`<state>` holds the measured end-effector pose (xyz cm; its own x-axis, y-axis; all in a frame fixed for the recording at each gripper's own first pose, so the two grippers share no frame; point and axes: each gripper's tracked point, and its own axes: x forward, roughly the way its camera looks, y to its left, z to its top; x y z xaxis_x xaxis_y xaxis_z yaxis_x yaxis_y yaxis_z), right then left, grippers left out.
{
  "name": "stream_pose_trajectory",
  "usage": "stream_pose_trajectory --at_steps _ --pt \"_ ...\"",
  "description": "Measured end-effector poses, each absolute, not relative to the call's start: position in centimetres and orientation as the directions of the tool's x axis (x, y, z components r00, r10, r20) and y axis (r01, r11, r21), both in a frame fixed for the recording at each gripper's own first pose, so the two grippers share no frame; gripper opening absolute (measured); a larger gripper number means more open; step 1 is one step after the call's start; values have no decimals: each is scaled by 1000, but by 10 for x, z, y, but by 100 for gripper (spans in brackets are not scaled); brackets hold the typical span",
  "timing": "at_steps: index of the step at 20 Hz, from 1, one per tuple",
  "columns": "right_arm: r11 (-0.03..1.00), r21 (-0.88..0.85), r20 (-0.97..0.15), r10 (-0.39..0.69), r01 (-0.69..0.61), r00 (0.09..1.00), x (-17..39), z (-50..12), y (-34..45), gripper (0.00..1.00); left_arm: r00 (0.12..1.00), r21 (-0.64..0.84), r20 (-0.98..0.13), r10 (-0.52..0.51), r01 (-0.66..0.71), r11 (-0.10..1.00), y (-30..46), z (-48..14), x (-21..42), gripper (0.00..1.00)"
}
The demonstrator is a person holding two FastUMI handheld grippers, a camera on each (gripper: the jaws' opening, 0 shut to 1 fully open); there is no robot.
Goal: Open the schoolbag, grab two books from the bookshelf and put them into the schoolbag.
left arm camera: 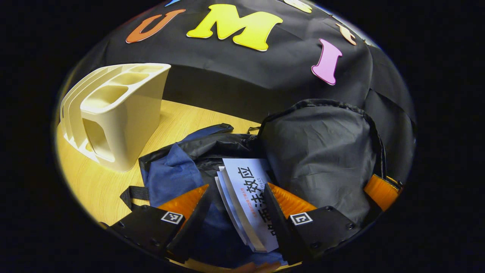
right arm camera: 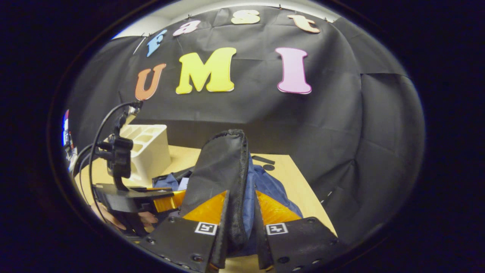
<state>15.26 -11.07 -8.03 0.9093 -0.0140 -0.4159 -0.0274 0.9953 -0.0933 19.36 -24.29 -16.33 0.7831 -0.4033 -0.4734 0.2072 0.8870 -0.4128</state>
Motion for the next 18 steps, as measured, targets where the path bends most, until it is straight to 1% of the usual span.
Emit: stream_pose_trajectory --at_steps 3,6,8,9,12,13,14,18 --pt "996 -95 -440 -42 0 897 145 -86 -111 51 781 -434 -469 -413 203 878 -240 -164 190 87" --pt "992 -128 -448 -71 15 891 133 -88 -110 53 775 -431 -486 -404 190 882 -228 -163 181 87" --pt "988 -153 -438 -94 29 894 125 -84 -110 52 776 -401 -497 -388 192 896 -217 -162 174 87" --pt "986 -162 -436 -104 36 894 120 -83 -110 57 781 -383 -500 -374 187 905 -210 -160 171 87" --pt "982 -180 -427 -131 58 895 104 -82 -105 55 799 -345 -495 -340 179 921 -189 -153 156 87" --pt "980 -187 -426 -143 67 894 100 -84 -105 55 807 -342 -486 -336 178 923 -182 -150 150 87" --pt "979 -192 -425 -148 71 893 95 -85 -102 60 816 -345 -472 -335 179 921 -175 -147 146 87" --pt "973 -204 -418 -184 105 890 76 -91 -99 60 869 -347 -401 -290 148 926 -134 -134 129 86"
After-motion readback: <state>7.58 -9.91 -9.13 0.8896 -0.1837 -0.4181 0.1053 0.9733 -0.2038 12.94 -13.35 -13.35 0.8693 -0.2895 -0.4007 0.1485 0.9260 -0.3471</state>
